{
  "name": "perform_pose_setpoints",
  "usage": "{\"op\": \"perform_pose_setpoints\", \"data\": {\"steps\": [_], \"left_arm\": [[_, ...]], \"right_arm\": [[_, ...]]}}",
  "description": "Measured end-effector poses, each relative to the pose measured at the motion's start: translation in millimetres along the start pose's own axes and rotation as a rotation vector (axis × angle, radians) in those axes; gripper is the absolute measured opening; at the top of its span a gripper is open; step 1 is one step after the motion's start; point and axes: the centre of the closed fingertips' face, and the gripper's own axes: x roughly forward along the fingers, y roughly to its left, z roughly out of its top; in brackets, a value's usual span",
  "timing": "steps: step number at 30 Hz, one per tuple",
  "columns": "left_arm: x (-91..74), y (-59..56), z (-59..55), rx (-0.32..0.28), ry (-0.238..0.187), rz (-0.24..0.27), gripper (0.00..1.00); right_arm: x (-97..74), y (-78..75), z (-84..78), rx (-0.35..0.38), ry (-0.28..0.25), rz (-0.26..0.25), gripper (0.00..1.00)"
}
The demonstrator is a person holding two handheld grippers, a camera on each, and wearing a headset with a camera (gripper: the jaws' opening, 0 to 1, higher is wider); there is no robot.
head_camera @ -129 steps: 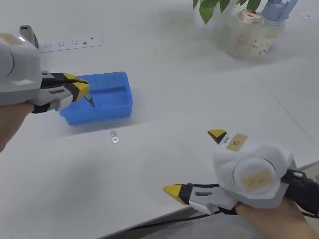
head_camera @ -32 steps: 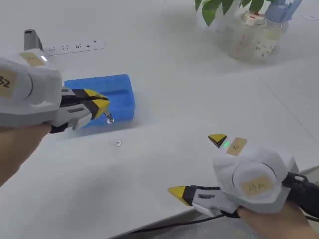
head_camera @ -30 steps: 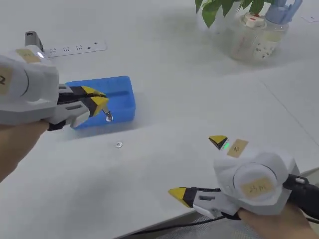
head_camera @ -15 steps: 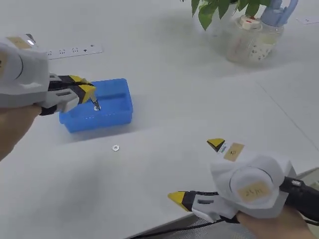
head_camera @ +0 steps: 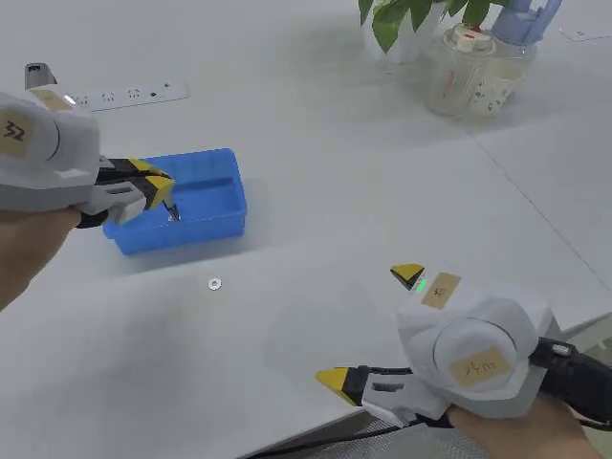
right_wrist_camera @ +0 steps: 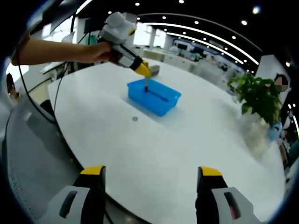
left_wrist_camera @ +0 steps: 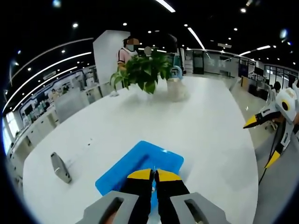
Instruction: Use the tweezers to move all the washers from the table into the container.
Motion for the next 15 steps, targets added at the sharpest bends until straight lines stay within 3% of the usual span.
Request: {"op": "perform_pose_setpoints", "data": {"steps": [15], "left_arm": [[9.5,0.0,-14.9,-0.008,0.047,0.002,0.0]], "right_arm": [[-0.1,-0.8,-0.6,0.0,0.001,-0.004,0.78]]}}
